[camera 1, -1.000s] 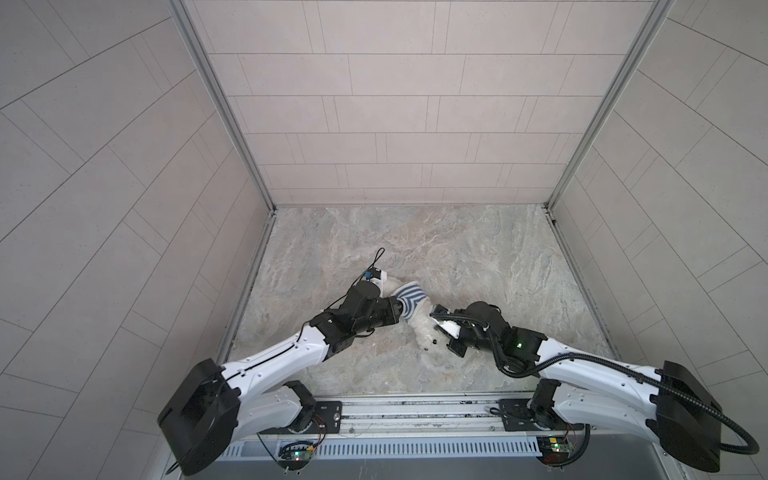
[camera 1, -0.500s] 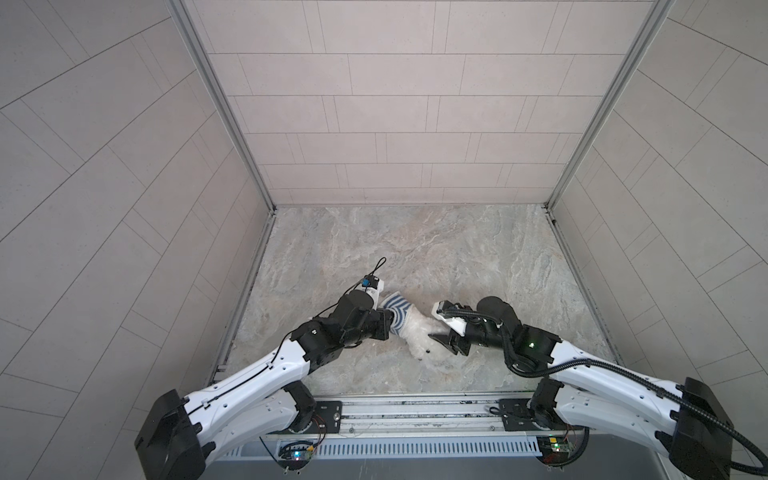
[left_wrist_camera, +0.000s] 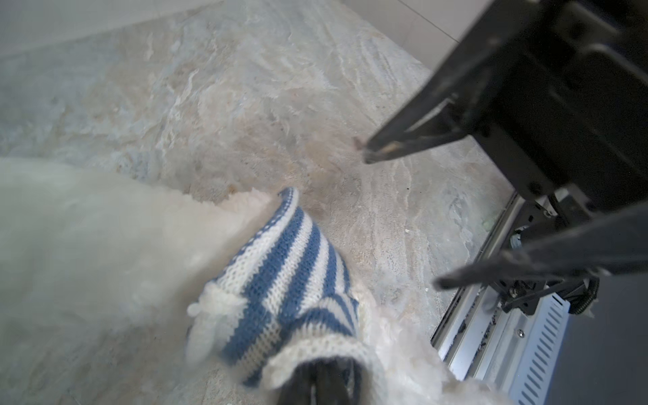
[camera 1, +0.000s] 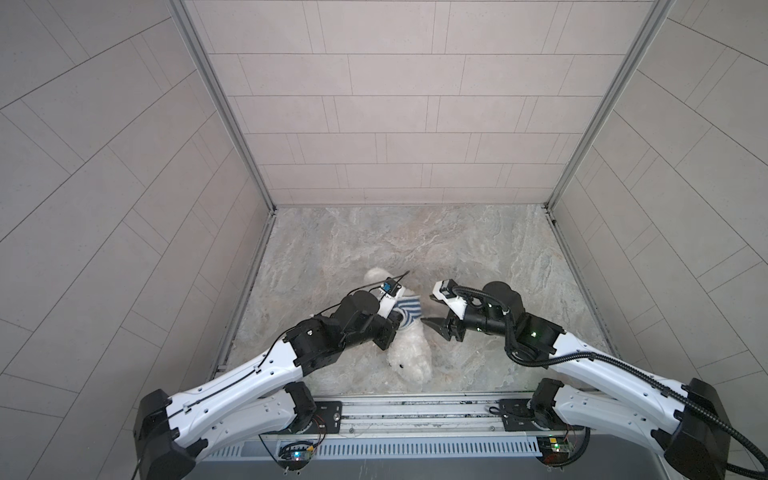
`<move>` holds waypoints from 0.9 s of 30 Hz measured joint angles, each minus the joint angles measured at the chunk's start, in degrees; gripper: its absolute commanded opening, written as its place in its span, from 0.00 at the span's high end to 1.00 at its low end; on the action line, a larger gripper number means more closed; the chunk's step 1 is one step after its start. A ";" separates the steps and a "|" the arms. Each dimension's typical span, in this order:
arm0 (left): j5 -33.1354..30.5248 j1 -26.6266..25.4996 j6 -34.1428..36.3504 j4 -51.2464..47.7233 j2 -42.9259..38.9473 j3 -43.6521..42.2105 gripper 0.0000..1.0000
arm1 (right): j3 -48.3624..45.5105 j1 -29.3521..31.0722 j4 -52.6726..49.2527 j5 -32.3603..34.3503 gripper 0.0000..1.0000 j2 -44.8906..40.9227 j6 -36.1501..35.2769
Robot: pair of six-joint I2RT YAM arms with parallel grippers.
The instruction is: Dress the teddy bear
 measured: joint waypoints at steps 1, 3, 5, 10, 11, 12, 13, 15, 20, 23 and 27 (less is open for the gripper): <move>-0.04 -0.66 1.70 -0.24 -0.42 0.46 1.00 | 0.96 -0.17 0.61 -0.52 0.43 0.81 -0.02; 0.04 -1.05 4.07 -0.46 -0.87 0.83 1.00 | 1.68 -0.28 1.55 -1.42 0.47 1.57 -0.28; 0.17 -1.07 6.01 -0.68 -1.14 0.87 1.00 | 1.62 -0.28 1.77 -2.73 0.48 1.88 -0.76; 1.55 -1.11 8.74 -1.03 -1.66 0.87 1.00 | 0.46 -0.28 2.56 -5.49 0.58 2.08 -1.36; 1.90 -1.11 9.14 -1.11 -1.70 0.92 1.00 | 0.28 -0.28 2.58 -5.99 0.61 2.32 -1.55; 2.25 -1.11 9.46 -1.33 -1.70 1.05 1.00 | 0.26 -0.28 2.67 -6.27 0.63 2.62 -1.73; 2.71 -1.16 9.97 -1.62 -1.70 1.27 1.00 | 0.26 -0.28 2.86 -6.58 0.64 3.06 -1.90; 3.41 -1.20 10.67 -2.05 -1.75 1.70 1.00 | 0.26 -0.28 3.23 -6.84 0.66 3.96 -2.12; 4.57 -1.40 12.50 -3.93 -1.64 3.02 1.00 | 0.28 -0.28 4.09 -6.80 1.00 6.21 -2.64; 4.17 -1.70 13.35 -4.66 -1.49 3.34 1.00 | 0.28 -0.28 3.72 -5.55 1.00 6.69 -2.25; 2.60 -1.79 13.81 -4.90 -1.75 3.32 1.00 | 0.11 -0.48 3.26 -2.36 1.00 6.58 -1.79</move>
